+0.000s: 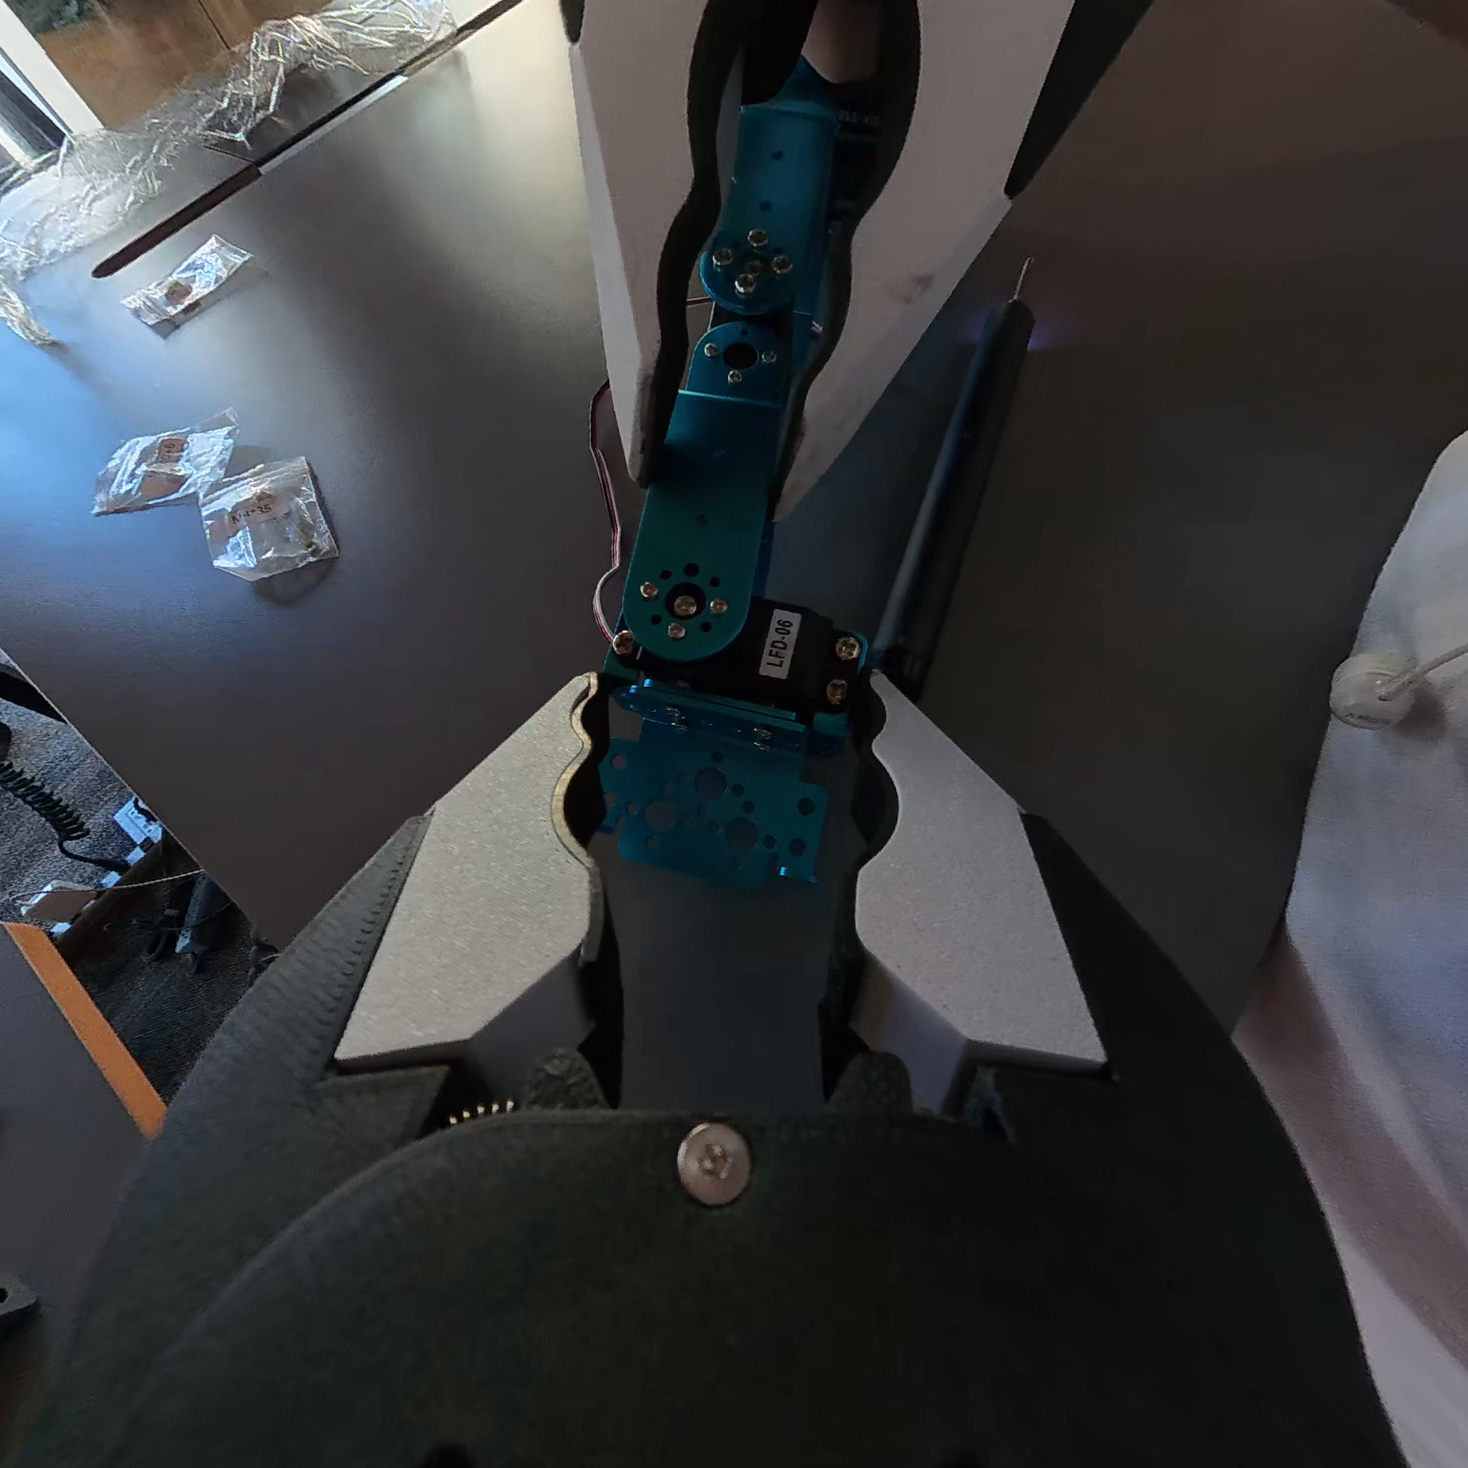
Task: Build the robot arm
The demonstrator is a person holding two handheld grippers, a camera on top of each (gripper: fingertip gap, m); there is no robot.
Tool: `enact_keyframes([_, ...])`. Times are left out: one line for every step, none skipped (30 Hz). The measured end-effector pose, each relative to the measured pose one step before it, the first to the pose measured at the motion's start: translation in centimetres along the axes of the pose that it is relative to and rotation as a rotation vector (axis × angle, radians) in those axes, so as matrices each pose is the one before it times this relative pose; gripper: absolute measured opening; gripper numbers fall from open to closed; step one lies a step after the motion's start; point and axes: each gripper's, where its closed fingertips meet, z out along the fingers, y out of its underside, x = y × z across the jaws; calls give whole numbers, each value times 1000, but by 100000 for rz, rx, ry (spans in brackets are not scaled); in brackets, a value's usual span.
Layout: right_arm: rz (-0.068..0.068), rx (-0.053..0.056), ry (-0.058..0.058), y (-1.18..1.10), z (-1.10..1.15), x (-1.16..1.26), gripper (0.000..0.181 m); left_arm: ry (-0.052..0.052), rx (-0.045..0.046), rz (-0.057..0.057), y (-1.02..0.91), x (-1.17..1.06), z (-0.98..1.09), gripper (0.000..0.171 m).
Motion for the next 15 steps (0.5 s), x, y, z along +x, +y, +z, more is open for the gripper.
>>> enact_keyframes([-103, 33, -81, 5, -20, -7, 27, 177, -47, -210, 23, 11, -4, 61])
enact_keyframes([84, -16, -93, -1, -15, 8, 27, 176, -38, -241, 14, 2, -7, 61])
enact_keyframes([-76, 64, -22, 1, -11, 18, 26, 203, -36, -351, 1, 2, -3, 61])
enact_keyframes([47, 60, -118, 4, -21, 10, 26, 200, -34, -300, 14, -1, -6, 61])
enact_keyframes([71, -6, -82, 3, -7, 7, 27, 280, -32, -354, 15, -6, -5, 61])
enact_keyframes([-4, -8, 55, 3, -14, 13, 27, 290, -67, -436, 20, 1, -7, 61])
enact_keyframes([-131, 13, 169, -9, -17, 8, 27, 142, -102, -191, 22, -7, -12, 61])
enact_keyframes([-99, -23, 165, 2, -19, -17, 27, 65, -113, -53, 25, 4, -2, 61])
enact_keyframes([-189, -31, 278, 2, -27, -13, 27, -42, -128, -24, 26, 7, -4, 61])
enact_keyframes([-238, 0, 302, -4, -11, -11, 27, 34, -62, -17, 22, 17, -8, 61])
enact_keyframes([-272, 49, 276, -2, -31, -15, 27, 205, -48, -174, 14, 11, -9, 61])
enact_keyframes([-179, -19, 339, 7, -12, 10, 26, 210, -121, -438, 21, -9, -3, 61])
enact_keyframes([-70, -30, 236, 3, -16, 1, 26, 212, -115, -445, 33, 2, -7, 60])
enact_keyframes([-185, 6, 177, -3, -14, 1, 27, 411, -93, -451, 17, 10, -1, 60])
enact_keyframes([-113, -20, 171, 1, -16, -5, 26, 512, -134, -494, 34, 16, -20, 60])
